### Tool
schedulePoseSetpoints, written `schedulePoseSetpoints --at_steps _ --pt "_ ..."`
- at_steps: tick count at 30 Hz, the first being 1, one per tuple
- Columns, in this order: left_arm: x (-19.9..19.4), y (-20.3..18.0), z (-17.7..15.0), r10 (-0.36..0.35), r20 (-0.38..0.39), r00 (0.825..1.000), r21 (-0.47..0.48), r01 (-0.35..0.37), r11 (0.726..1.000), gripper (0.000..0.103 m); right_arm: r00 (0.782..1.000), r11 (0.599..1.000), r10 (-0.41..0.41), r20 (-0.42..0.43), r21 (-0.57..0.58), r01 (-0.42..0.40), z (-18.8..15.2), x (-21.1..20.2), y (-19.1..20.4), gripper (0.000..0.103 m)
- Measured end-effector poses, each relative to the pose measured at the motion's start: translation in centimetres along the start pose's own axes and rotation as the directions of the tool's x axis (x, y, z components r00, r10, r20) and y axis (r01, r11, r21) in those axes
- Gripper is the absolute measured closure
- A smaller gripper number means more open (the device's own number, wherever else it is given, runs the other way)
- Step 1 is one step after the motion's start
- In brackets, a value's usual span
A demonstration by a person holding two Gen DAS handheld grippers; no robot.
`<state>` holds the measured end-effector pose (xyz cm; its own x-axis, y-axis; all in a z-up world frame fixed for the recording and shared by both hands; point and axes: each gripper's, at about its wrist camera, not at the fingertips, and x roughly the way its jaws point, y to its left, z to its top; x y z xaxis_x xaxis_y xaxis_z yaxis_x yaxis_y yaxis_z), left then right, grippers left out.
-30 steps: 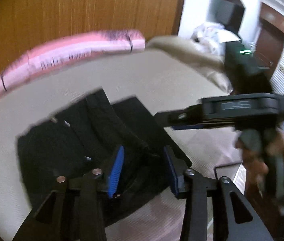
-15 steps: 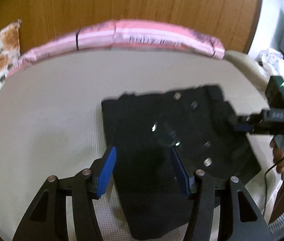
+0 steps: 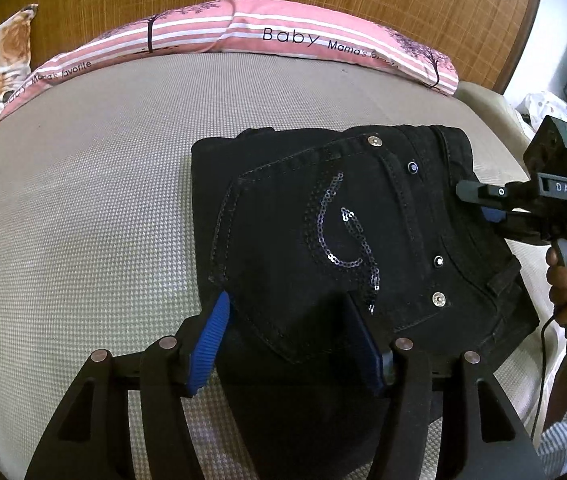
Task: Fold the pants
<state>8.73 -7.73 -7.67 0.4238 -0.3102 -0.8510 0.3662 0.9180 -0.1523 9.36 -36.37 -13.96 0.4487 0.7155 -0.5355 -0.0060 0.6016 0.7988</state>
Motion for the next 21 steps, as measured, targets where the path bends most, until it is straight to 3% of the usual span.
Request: schedulePoseSetpoints --at_steps 5,8,12,17,21 --pt "0.2 0.2 0.2 0.003 -0.001 1.0 -0.009 -0.003 1.0 0.042 1.0 0.999 -0.003 0.002 0.033 0.003 0.5 0.9 -0.5 0.077" --pt "-0.1 0.4 0.6 0.004 -0.003 1.0 -0.032 -0.004 0.999 0.042 0.999 0.999 -0.027 0.043 0.032 0.025 0.2 0.2 1.1 0.091" --pt "-1.3 0.5 1.4 0.02 0.047 0.999 -0.041 -0.018 0.999 0.042 0.994 0.998 -0.033 0.103 0.059 0.027 -0.7 -1.9 2.8 0.092" --pt "-2.6 -1.4 2.6 -0.009 0.105 0.994 0.023 0.006 1.0 0.042 0.981 0.995 -0.083 0.173 0.075 0.071 -1.6 -4.8 3.9 0.093" --pt "-2.1 -3.2 3.0 -0.04 0.1 0.994 0.077 0.032 0.997 0.042 0.962 0.985 -0.146 0.232 0.12 0.121 -2.3 -7.1 2.5 0.093"
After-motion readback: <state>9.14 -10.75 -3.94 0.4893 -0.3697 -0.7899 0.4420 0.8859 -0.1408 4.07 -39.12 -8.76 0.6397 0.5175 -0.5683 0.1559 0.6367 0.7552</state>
